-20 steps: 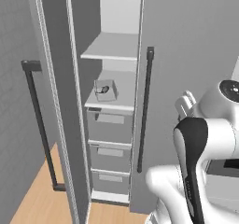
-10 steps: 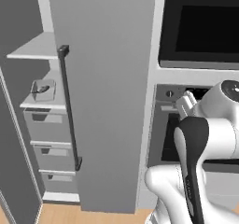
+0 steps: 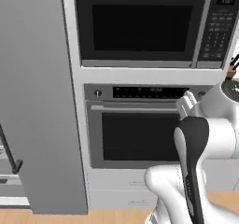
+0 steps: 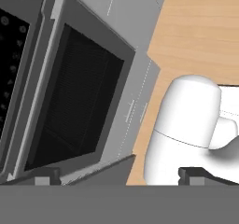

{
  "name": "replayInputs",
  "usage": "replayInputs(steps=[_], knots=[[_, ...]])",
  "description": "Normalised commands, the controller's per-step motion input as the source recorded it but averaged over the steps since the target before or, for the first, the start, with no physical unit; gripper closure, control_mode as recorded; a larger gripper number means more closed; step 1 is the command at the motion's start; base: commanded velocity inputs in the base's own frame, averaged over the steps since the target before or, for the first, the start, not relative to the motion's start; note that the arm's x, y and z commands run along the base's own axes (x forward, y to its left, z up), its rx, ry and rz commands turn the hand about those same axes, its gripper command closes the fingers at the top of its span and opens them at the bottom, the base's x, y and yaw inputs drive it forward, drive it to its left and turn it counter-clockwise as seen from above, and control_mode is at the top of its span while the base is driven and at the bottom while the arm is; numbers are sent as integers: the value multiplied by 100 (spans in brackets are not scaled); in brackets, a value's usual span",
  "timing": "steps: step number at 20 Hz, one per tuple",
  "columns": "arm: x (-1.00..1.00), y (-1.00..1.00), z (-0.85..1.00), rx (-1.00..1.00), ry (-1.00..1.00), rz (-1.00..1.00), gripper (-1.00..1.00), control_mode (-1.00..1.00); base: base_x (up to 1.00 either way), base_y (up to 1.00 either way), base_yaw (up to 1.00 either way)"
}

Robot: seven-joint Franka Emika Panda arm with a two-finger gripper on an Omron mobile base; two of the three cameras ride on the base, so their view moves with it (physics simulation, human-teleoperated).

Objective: Take the meat container that has the fish and place it on the second highest rack of the freezer. Then take the vegetable container that has the onion and corn and place it on the highest rack of the freezer.

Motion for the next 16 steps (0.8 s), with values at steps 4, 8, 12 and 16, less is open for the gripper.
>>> replayInputs(steps=[4, 8, 12, 16], knots=[[0, 0, 0, 0, 0, 0, -100, 100, 0, -100, -11], [0, 0, 0, 0, 0, 0, -100, 100, 2, -100, -8], [0, 0, 0, 0, 0, 0, -100, 100, 13, -100, -6], [0, 0, 0, 0, 0, 0, -100, 100, 30, -100, -6]])
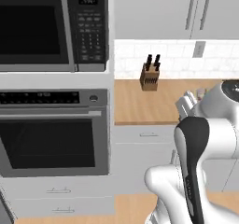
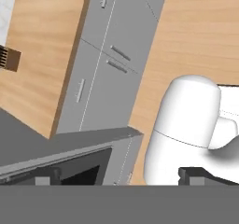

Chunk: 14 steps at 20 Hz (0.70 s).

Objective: Take the meat container that has the fish and place it on the second highest rack of the freezer. Then take the vegetable container that has the onion and corn and place it on the highest rack of the freezer.

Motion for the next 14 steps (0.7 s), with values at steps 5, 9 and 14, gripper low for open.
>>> replayInputs(steps=[5, 9, 14], knots=[[0, 0, 0, 0, 0, 0, -100, 100, 44, -100, -6], [0, 0, 0, 0, 0, 0, -100, 100, 29, -100, -5], [0, 0, 0, 0, 0, 0, -100, 100, 39, -90, -5]])
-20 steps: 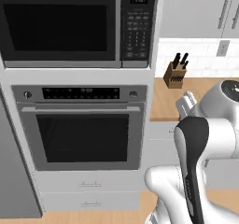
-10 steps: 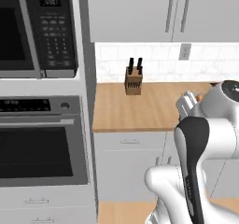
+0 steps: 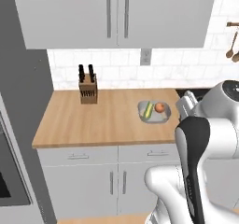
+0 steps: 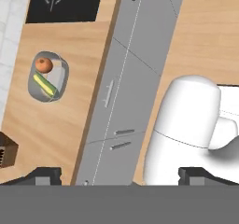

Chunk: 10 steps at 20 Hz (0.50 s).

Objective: Take the meat container that has the fish and place it on the second highest rack of the freezer. Then take the vegetable container that has the onion and corn and place it on the highest rack of the freezer.

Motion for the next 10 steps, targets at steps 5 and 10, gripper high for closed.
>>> replayInputs(steps=[5, 10], knots=[[0, 0, 0, 0, 0, 0, -100, 100, 68, -36, -6], [17, 0, 0, 1, -1, -5, -100, -100, 27, -1, -4]])
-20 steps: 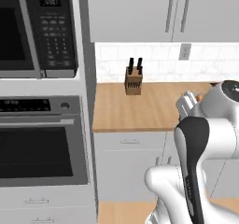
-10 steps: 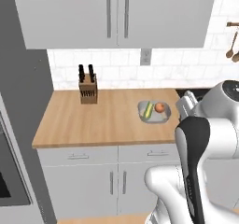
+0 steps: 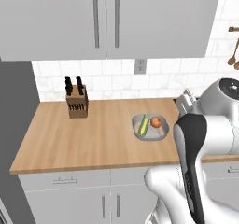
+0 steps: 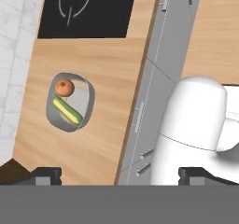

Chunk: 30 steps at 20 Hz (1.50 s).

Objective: Take the meat container that has the fish and place it on the second highest rack of the freezer. Then take the vegetable container that has the onion and corn and place it on the highest rack of the freezer.

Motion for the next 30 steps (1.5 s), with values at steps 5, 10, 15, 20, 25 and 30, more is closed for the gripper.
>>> replayInputs(steps=[5, 10, 15, 20, 25, 30], knots=[[25, -29, -32, 6, 3, -4, -100, -100, 0, 0, 0], [46, -62, -58, 10, 6, 1, -100, -100, 0, 0, 0], [49, -15, -29, 2, 0, 1, -100, -100, 0, 0, 0], [58, 0, -40, 0, 5, 0, -100, -100, 0, 0, 0], [44, 0, -44, 0, 11, 11, -100, -100, 0, 0, 0], [57, 0, -30, 3, 11, 9, -100, -100, 0, 0, 0]])
